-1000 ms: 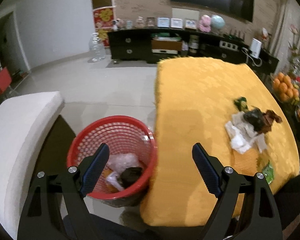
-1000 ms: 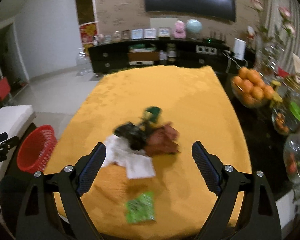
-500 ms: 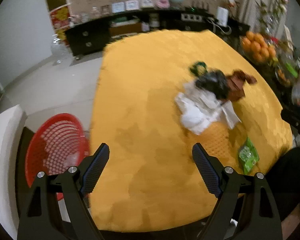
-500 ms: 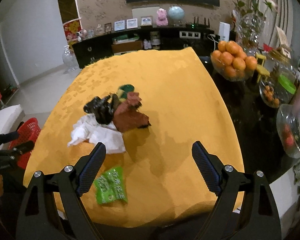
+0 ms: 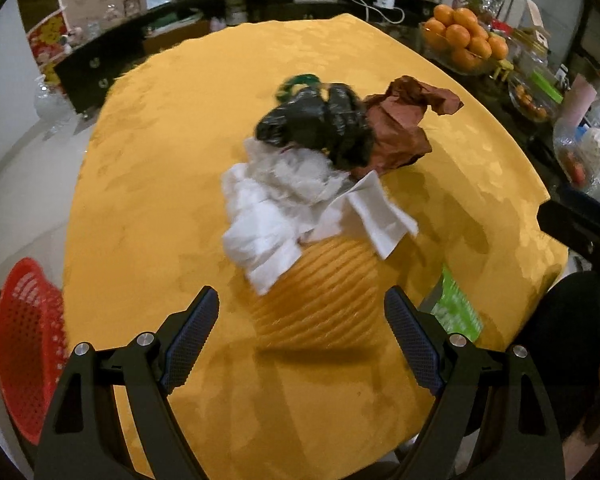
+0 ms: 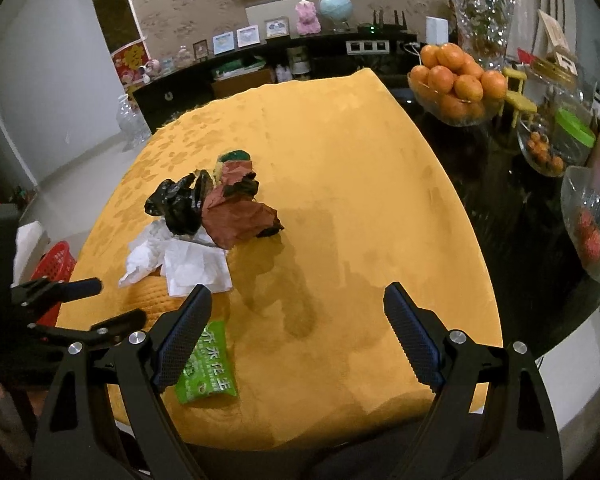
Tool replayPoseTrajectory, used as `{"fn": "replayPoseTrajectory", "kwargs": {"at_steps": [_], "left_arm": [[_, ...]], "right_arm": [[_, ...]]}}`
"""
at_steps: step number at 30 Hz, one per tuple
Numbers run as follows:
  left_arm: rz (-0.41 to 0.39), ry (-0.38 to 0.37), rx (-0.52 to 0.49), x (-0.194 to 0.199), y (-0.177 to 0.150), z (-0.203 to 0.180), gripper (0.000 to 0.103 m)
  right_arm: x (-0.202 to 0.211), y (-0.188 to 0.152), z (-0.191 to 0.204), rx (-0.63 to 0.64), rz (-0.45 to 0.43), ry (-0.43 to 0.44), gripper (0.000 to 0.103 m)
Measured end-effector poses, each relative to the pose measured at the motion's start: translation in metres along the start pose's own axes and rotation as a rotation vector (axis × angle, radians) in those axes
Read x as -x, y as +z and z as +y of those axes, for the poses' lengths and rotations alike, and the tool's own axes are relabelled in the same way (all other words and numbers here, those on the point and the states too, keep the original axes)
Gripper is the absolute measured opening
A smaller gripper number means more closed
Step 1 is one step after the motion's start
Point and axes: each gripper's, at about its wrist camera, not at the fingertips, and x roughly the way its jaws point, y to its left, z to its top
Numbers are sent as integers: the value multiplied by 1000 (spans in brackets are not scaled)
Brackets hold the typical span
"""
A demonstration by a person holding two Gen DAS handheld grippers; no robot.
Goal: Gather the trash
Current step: 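Grasp the yellow foam net with the left tool while the right tool grasps the green snack packet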
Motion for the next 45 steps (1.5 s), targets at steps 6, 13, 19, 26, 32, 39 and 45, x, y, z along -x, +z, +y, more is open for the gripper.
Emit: {"fn": "replayPoseTrajectory", "kwargs": {"at_steps": [6, 13, 19, 26, 32, 39, 45], "left_arm": [[34, -31, 27, -17, 3, 2, 62], [25, -35, 27, -18, -3, 4, 44], [11, -52, 38, -15, -6, 5, 32], [-6, -60, 52, -1, -14, 10, 27], [-52, -49, 92, 23, -20, 25, 27], [-103, -12, 137, 46, -21, 42, 27], [-113, 8, 189, 54, -26, 61, 27]], "right_arm": [[-2, 0, -3, -13, 8, 2, 85], [-3, -1, 3, 9, 12, 2, 85], [-3, -3, 10, 39, 15, 7, 85], [-5, -8, 19, 64, 37, 22, 85], [-13, -15, 36, 126, 72, 51, 85], [-30, -26, 56, 186, 137, 69, 85], [-44, -39, 74, 252, 205, 90, 76]]}}
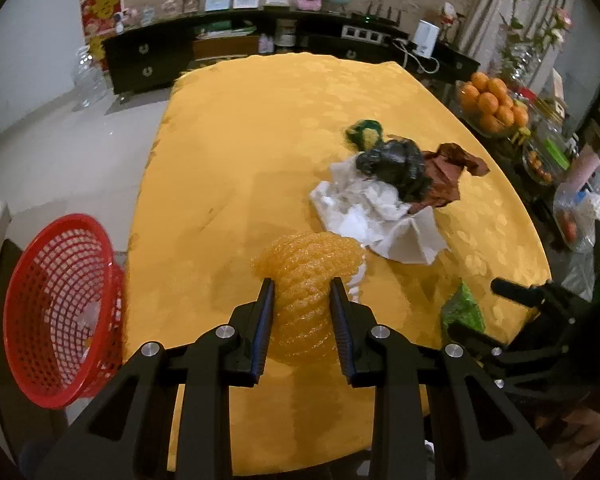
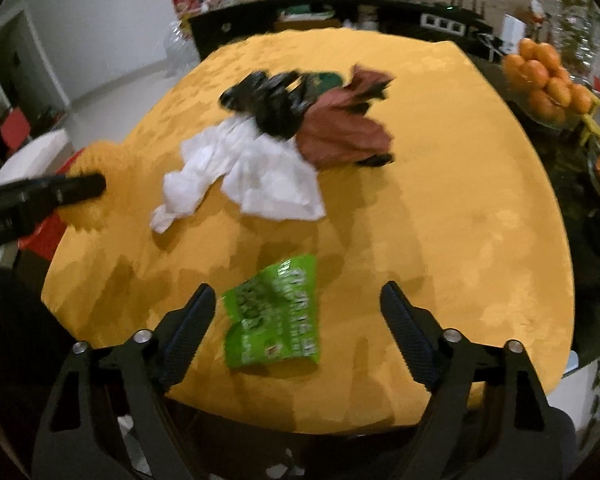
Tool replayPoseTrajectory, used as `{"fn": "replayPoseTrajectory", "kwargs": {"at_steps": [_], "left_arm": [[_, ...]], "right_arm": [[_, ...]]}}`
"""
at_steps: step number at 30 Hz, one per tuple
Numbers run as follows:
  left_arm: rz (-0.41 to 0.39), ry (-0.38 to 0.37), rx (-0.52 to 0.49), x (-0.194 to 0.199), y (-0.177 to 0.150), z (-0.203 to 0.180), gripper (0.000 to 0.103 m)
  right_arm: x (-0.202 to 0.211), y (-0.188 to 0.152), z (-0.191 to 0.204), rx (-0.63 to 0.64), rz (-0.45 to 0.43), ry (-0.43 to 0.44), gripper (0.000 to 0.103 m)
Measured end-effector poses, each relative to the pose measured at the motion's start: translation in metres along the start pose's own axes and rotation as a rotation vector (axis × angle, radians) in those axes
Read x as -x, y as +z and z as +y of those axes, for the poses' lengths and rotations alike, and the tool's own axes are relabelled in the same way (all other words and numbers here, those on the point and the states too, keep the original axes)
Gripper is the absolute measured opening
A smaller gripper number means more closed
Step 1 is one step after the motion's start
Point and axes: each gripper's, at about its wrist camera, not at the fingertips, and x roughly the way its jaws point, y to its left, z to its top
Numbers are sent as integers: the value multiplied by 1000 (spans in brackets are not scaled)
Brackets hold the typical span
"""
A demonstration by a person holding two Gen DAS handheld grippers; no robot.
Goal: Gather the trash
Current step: 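Grasp the yellow foam net with the left tool while the right tool grasps the green snack packet, then carry the foam net in the left tool while the right tool carries the green packet to the basket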
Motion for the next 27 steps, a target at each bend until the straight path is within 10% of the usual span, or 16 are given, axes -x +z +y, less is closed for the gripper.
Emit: {"fn": "replayPoseTrajectory", "kwargs": {"at_steps": [13, 27], "left_arm": [[-4, 22, 62, 6, -6, 25, 27], [-64, 65, 61, 31, 4, 33, 27]], "right_arm": [[-10, -4, 5, 9, 49, -7, 46], [7, 14, -7, -25, -22, -14, 43]]}}
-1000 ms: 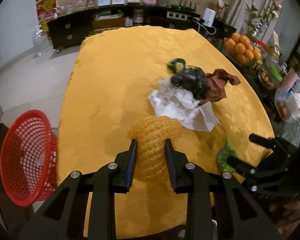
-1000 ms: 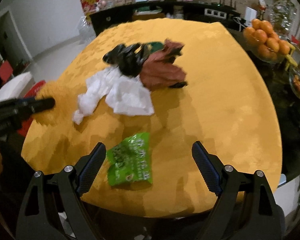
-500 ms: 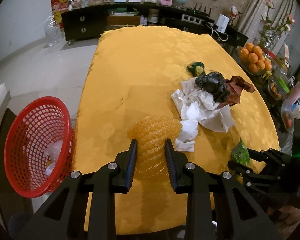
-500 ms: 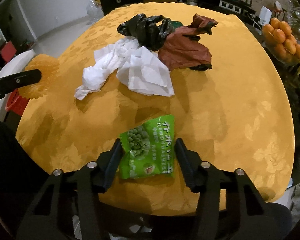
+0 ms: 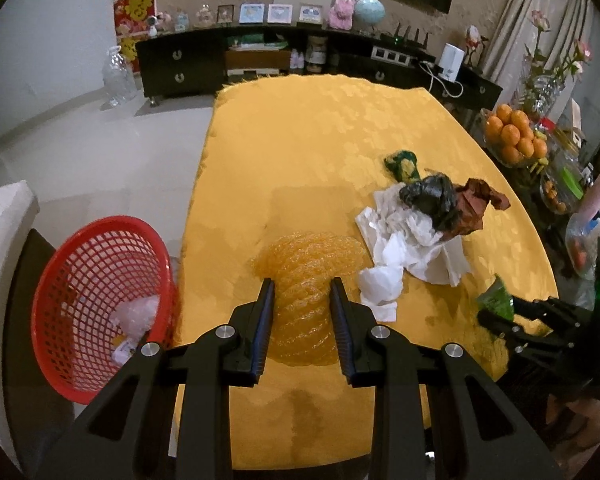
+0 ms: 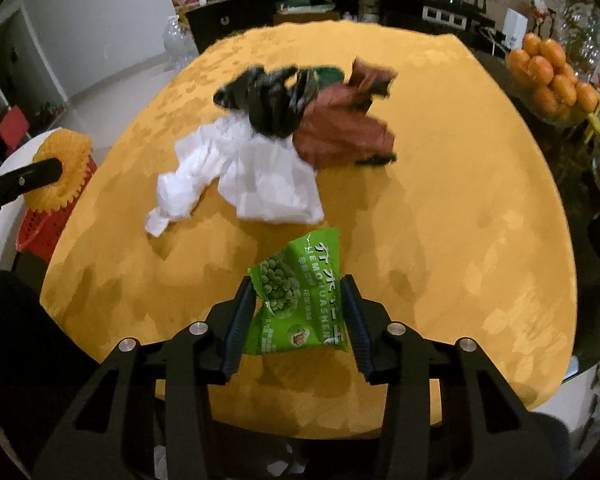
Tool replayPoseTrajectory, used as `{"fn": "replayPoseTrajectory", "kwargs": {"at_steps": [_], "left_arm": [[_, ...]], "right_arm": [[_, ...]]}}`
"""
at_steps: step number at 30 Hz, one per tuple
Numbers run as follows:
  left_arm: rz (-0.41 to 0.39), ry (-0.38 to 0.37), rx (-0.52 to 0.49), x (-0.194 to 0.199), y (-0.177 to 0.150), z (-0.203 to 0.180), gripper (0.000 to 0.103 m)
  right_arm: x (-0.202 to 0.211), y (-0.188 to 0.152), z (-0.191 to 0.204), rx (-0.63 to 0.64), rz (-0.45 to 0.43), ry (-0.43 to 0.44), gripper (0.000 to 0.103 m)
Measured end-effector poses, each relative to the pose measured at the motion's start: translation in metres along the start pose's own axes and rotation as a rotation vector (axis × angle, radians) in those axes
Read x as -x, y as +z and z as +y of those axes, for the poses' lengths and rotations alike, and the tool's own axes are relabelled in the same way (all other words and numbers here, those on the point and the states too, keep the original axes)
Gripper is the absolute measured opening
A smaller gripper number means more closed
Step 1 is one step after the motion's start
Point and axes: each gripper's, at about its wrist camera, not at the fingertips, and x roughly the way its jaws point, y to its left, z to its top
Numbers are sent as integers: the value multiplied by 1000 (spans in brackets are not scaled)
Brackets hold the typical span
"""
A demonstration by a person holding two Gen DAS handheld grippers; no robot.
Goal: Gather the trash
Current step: 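Carry the foam net in the left tool while the right tool carries the green packet to the basket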
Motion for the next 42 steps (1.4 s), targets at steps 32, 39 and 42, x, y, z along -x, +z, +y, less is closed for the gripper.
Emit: {"fn": "replayPoseTrajectory", "kwargs": {"at_steps": [32, 39, 42], "left_arm": [[-188, 173, 125, 77, 21, 68, 27], [-194, 219, 182, 90, 11, 97, 27], [-198, 235, 202, 95, 6, 108, 27]], "right_arm": [[66, 105, 80, 125, -255, 110, 43], [65, 116, 125, 194, -261, 177, 43], [66, 121, 143, 223, -263, 203, 43]]}}
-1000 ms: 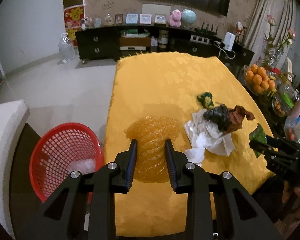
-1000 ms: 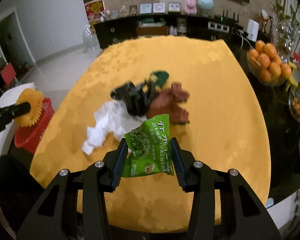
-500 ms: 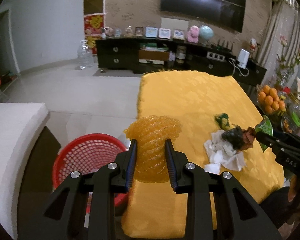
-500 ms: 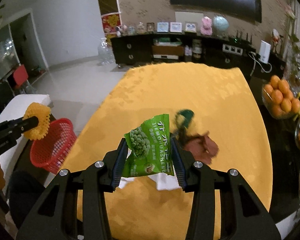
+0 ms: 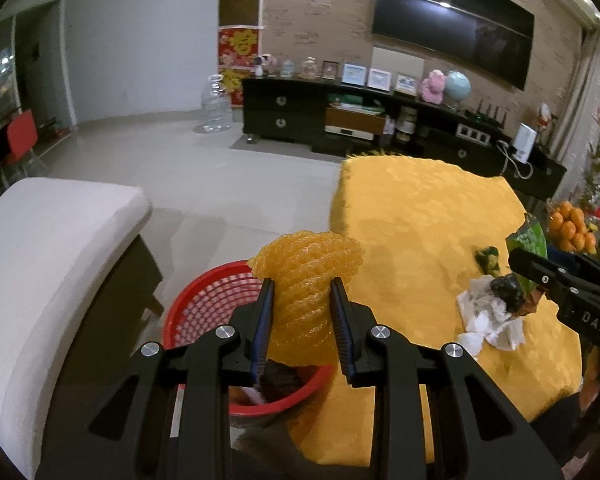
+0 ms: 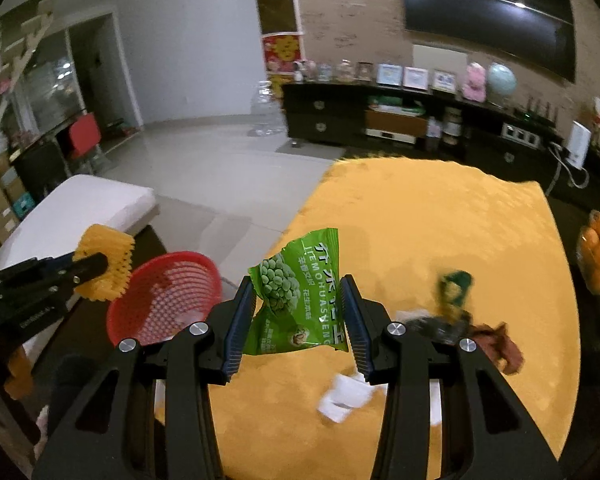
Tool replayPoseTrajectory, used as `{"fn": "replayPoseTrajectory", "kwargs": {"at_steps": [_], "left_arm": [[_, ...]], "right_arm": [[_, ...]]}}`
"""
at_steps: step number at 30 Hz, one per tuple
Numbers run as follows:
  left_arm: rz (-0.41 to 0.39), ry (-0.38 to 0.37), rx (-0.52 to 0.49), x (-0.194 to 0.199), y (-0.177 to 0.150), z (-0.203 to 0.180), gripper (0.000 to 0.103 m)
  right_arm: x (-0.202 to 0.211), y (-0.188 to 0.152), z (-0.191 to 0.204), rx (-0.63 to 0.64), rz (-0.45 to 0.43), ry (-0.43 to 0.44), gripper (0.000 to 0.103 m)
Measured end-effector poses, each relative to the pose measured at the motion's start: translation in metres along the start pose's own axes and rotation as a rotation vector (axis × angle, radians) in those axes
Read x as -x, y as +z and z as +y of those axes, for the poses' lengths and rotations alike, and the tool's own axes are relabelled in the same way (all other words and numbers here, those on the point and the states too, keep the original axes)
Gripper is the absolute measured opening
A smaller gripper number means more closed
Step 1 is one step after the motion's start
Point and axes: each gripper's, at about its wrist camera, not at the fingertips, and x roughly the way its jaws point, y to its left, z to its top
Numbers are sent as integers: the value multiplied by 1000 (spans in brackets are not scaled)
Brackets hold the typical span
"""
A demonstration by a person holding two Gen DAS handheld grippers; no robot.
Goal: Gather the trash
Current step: 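Carry the foam net in the left tool while the right tool carries the green packet to the basket, then open the left tool over the basket while the right tool releases the green packet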
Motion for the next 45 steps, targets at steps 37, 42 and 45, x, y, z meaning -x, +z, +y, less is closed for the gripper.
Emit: {"fn": "replayPoseTrajectory", "kwargs": {"at_steps": [37, 42, 45], "left_arm": [[154, 65, 158, -61, -35, 91, 27], [187, 60, 150, -76, -36, 91, 27], [203, 63, 153, -83, -37, 92, 28]], "right_arm": [[-100, 18, 129, 156, 159, 203, 42], [-117, 16, 132, 151, 196, 217, 42], [-124, 14, 136, 153, 211, 229, 43]]}}
